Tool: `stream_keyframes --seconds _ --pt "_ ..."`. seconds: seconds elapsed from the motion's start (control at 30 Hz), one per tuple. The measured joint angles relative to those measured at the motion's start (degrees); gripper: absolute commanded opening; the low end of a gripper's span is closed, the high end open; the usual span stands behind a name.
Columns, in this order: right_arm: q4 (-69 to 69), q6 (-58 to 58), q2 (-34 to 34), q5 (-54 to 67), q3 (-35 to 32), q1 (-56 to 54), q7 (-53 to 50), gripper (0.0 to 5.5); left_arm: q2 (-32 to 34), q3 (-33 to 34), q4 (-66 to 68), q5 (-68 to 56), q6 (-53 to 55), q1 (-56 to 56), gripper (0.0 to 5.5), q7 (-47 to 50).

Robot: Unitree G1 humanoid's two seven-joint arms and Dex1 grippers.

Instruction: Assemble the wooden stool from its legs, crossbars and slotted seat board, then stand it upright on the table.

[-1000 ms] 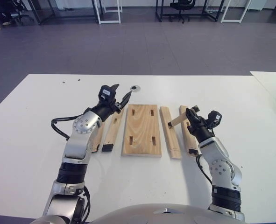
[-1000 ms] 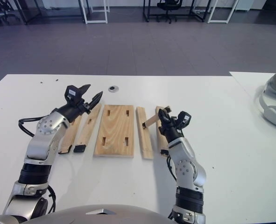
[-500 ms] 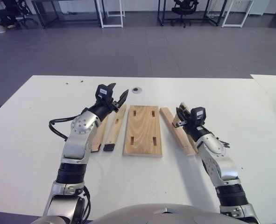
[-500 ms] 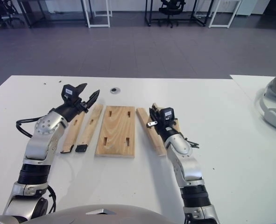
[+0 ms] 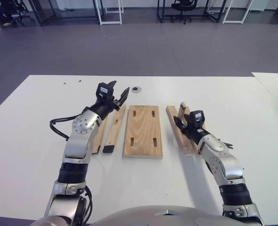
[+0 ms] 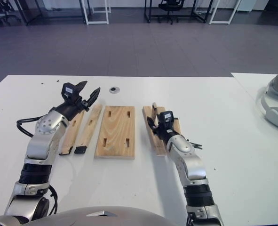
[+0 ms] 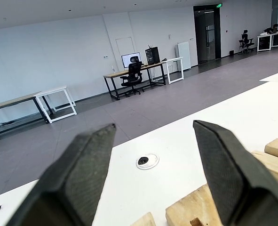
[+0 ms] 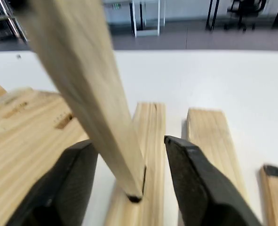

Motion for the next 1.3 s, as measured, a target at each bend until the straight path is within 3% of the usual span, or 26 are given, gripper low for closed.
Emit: stream_keyframes --seconds 0.23,0.37,0.57,0.77,1.03,1.13,1.3 --pt "-3.55 14.36 0.85 1.92 0.32 0.88 -1.72 4.17 -0.23 -0.15 0.11 0.01 -0.05 0.03 3.01 0.06" --pt "-5.04 16.97 0.02 -0.16 1.71 1.11 -2.61 4.23 -0.26 -0.22 0.17 0.03 -0.05 0.04 3.01 0.09" --pt "-4.23 16.13 -2.04 -4.41 3.37 0.39 -2.74 3.03 -0.40 -0.48 0.22 0.11 -0.06 0.07 3.01 0.28" --pt "-3.51 13.27 0.14 -4.44 2.12 -0.19 -2.78 2.07 -2.85 1.03 0.12 -3.46 3.09 0.05 3.01 1.09" --pt "-13.14 -4.72 -5.05 -4.14 8.10 -4.24 14.73 2.06 -12.36 14.90 -4.88 -46.83 33.33 -0.99 3.01 5.52" --pt "-13.76 -7.54 -5.36 -3.95 8.27 -4.31 16.69 2.06 -12.70 18.27 -4.92 -54.95 36.28 -2.79 3.01 10.35" --pt "-14.98 -9.75 -4.18 -1.96 8.59 -4.31 18.73 2.06 -12.81 18.09 -4.91 -58.40 37.36 -2.80 3.01 14.12"
